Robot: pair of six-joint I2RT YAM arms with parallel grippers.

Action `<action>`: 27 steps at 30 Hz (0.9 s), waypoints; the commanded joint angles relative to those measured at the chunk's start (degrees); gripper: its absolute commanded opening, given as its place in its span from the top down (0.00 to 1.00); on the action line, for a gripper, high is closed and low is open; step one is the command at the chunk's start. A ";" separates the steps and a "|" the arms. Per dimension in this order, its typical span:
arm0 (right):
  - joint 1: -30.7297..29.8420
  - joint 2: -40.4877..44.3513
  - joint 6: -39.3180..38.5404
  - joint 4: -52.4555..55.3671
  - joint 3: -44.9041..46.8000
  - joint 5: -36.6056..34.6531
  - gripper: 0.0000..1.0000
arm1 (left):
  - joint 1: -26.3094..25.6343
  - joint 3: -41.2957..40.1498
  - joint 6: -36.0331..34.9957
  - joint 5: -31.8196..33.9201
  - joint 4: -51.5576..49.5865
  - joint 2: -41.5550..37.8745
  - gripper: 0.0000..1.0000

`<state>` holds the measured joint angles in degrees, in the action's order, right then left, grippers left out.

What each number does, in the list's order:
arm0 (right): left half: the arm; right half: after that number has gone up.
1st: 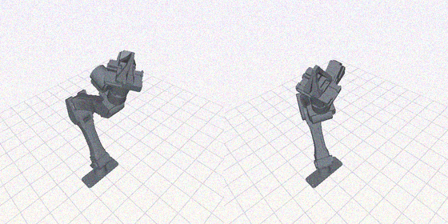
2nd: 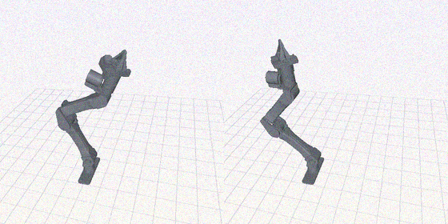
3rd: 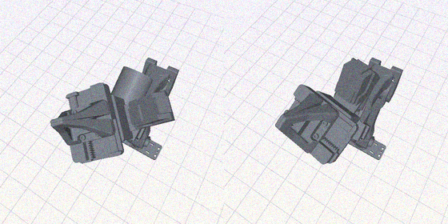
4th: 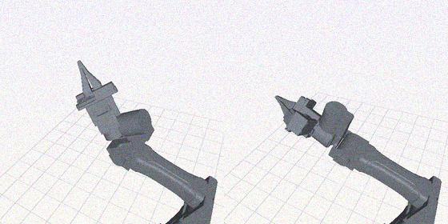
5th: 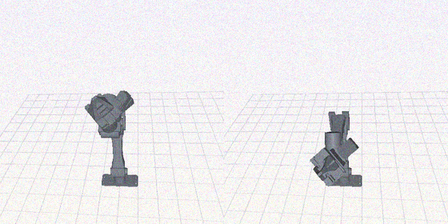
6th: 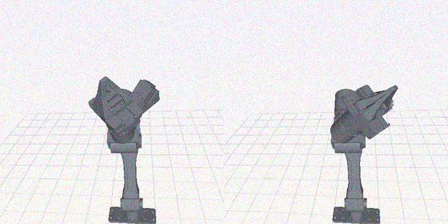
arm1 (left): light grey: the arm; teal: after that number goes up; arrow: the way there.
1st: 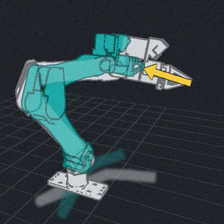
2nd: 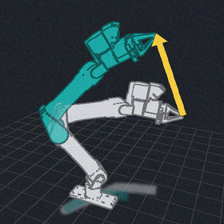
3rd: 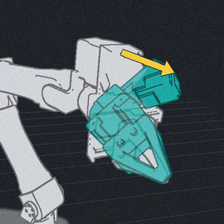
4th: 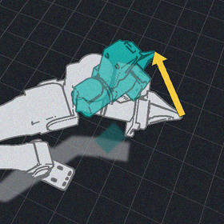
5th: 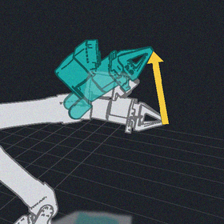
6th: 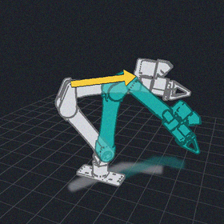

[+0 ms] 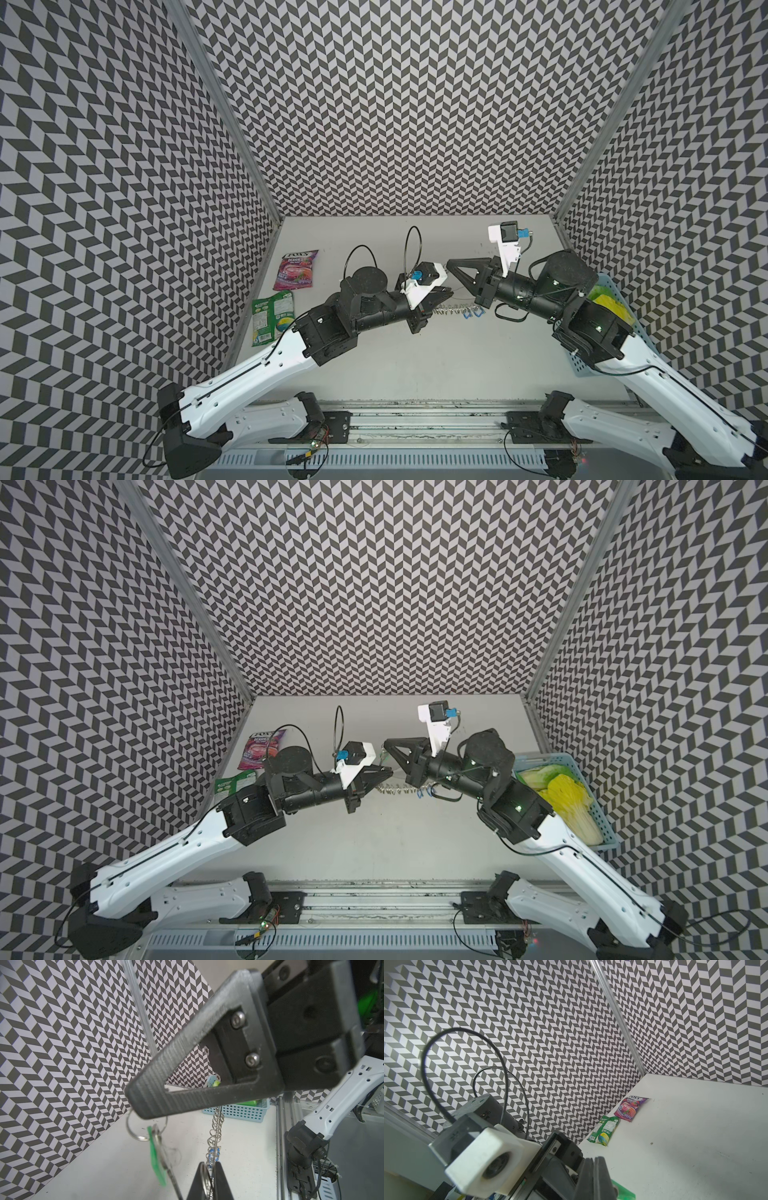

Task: Attach keys to a key ring
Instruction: Place the key at the center of the board.

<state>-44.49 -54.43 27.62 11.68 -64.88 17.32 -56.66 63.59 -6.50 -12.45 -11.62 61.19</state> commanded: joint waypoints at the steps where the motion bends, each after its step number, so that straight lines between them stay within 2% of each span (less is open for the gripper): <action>1: -0.33 2.03 -1.32 -3.39 0.97 -1.35 1.00 | -0.31 2.44 0.11 -0.97 2.03 0.21 1.00; 9: 1.07 -1.84 3.43 -5.87 -2.93 -5.94 1.00 | -1.16 -1.38 1.04 0.20 0.67 -1.62 1.00; 11: 4.09 -3.76 5.49 -5.32 -5.99 -5.63 1.00 | -1.17 -3.97 2.31 1.08 0.94 -3.80 1.00; 13: 9.68 -5.60 8.90 -2.75 -8.79 -4.03 1.00 | -1.10 -6.75 3.91 2.81 1.45 -6.35 1.00; 16: 20.86 -8.64 15.80 4.23 -11.20 3.07 1.00 | -1.00 -9.88 5.95 7.41 0.80 -9.91 1.00; 18: 26.45 -11.22 16.81 10.85 -11.95 9.22 1.00 | -0.66 -11.07 6.50 11.14 -0.47 -11.51 1.00; 21: 29.28 -13.66 15.23 17.99 -10.49 15.81 1.00 | 0.74 -12.50 6.55 15.22 -1.31 -13.10 1.00; 23: 29.28 -13.90 13.70 18.67 -7.96 20.66 1.00 | 2.14 -13.44 6.54 16.78 -1.35 -14.08 1.00; 27: 29.20 -14.01 4.97 21.67 -5.18 25.92 1.00 | 5.40 -16.14 6.46 17.05 -0.42 -16.53 1.00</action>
<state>-15.20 -69.10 39.18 29.93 -70.46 35.16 -53.01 48.51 -0.51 2.02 -14.20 46.68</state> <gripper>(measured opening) 0.044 0.099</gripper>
